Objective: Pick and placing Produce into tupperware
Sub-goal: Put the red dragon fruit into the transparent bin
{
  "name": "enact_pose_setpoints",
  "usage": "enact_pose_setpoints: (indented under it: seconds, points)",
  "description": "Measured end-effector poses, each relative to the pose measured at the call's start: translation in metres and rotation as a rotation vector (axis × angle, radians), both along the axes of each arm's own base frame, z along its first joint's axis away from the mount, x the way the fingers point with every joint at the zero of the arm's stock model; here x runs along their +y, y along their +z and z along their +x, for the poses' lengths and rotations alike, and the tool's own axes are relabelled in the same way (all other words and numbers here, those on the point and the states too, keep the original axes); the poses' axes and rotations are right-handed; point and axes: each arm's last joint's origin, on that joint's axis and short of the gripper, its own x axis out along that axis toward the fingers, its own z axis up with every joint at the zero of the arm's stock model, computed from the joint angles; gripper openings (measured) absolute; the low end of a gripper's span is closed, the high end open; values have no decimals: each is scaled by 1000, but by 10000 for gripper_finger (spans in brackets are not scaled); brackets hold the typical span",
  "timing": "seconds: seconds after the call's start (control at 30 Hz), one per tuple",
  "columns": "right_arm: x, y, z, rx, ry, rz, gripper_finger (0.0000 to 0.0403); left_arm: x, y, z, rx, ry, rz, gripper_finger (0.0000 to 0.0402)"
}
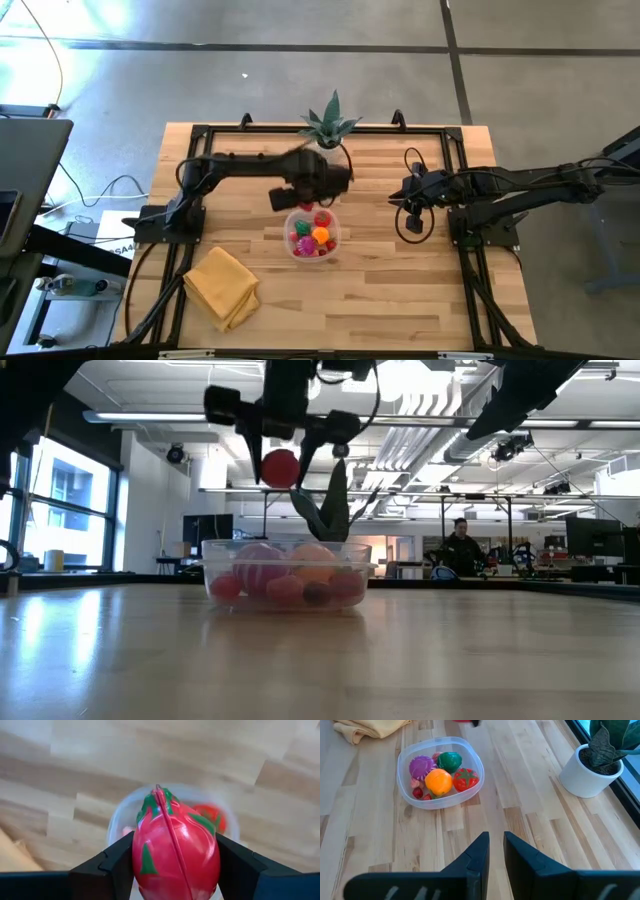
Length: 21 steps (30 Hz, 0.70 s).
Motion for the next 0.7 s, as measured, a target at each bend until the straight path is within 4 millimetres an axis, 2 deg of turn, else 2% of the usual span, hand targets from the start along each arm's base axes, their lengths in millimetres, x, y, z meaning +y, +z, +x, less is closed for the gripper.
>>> enact_pose_setpoints:
  seconds: [0.1, 0.23, 0.4, 0.57, 0.7]
  points:
    - [0, 0, 0, 0, 0, 0, 46, -22, -1, 2, 11, -12, 14, 207]
    - [0, 0, 0, 0, 0, 0, 46, -40, -9, 6, -2, -35, 41, 215]
    - [0, 0, 0, 0, 0, 0, 46, -45, -30, 9, -3, -43, 32, 228]
    - [0, 0, 0, 0, 0, 0, 46, -45, -59, 10, -23, -39, -18, 221]
    - [0, 0, 0, 0, 0, 0, 46, -45, -70, 11, -40, -30, -36, 216]
